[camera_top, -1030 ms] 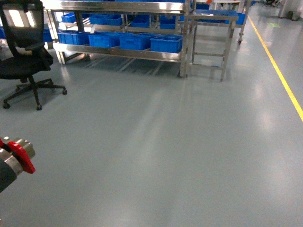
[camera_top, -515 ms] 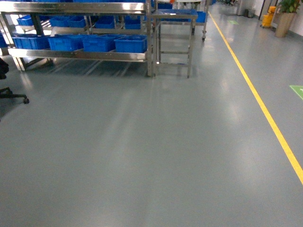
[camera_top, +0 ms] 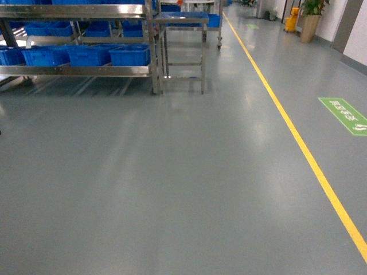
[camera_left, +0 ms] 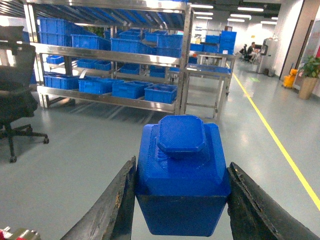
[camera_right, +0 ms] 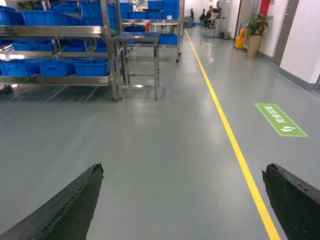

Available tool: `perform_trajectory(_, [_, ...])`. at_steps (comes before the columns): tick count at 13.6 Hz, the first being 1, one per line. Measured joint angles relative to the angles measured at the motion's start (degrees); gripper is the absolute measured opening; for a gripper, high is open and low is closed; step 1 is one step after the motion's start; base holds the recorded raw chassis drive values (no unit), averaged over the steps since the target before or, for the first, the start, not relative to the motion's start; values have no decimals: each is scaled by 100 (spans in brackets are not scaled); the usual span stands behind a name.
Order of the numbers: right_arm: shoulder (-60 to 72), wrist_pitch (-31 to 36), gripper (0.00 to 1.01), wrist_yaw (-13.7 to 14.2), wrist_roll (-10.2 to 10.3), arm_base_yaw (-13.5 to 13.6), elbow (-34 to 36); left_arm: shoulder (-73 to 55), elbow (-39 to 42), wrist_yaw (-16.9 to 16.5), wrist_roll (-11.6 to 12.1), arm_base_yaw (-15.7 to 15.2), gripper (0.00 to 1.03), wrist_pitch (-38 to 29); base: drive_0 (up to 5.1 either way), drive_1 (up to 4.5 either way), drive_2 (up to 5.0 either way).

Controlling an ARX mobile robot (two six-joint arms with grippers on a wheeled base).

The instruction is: Pick blue part to blue bin on bottom shelf

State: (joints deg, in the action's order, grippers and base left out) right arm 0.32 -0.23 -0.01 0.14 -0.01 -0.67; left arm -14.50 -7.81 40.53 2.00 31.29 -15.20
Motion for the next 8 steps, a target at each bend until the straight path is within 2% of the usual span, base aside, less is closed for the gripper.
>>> perform_trajectory(8, [0,-4,98,2,2,0,0,-2,0,-2,0,0,42,0,-2,415,-419])
